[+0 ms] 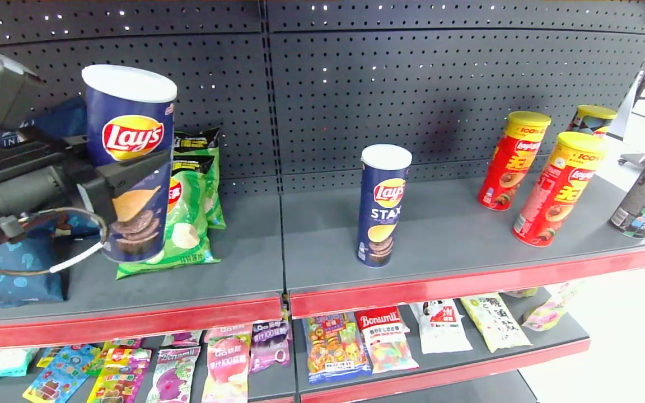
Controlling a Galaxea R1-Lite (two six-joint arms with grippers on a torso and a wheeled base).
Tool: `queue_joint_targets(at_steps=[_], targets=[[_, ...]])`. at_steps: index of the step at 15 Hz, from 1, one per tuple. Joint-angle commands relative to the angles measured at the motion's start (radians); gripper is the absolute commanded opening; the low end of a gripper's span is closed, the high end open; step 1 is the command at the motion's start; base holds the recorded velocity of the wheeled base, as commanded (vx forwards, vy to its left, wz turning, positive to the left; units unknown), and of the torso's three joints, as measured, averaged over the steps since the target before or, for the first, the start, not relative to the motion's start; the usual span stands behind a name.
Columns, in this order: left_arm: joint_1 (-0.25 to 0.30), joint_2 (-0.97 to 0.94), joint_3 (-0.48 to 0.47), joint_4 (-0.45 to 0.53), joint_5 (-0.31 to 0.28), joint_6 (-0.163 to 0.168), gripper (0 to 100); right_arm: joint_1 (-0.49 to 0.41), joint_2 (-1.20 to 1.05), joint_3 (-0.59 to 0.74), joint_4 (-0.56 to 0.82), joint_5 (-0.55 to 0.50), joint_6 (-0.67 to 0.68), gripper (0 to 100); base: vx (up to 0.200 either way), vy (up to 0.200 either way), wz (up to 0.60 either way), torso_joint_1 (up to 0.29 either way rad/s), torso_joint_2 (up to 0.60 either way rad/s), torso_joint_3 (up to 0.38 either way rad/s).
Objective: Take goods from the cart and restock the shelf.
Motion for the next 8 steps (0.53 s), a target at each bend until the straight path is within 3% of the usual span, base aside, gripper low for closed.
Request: queue_joint_targets(at_steps=[1,4,5,8], targets=[[-0.025,0.163,-0.001,-0.108,-0.001,-0.076,0,-0.005,-0.115,0.097,-0.001,0.007,0.007,100,0.000,0.000,0.00,0.000,0.00,0.000],[-0.024,0.235,-0.009,-0.134,-0.042,-0.121,0,-0.014,-0.334,0.200,0.048,-0.007,0.027,100,0.000,0.000,0.00,0.000,0.00,0.000],[-0.024,0.273,-0.007,-0.183,-0.070,-0.134,0,-0.008,-0.432,0.186,0.167,0.005,0.026,100,0.000,0.000,0.00,0.000,0.00,0.000],[-0.024,0.376,-0.012,-0.361,-0.102,-0.176,0,0.053,-0.516,0.170,0.197,0.090,0.070,100,0.000,0.000,0.00,0.000,0.00,0.000]])
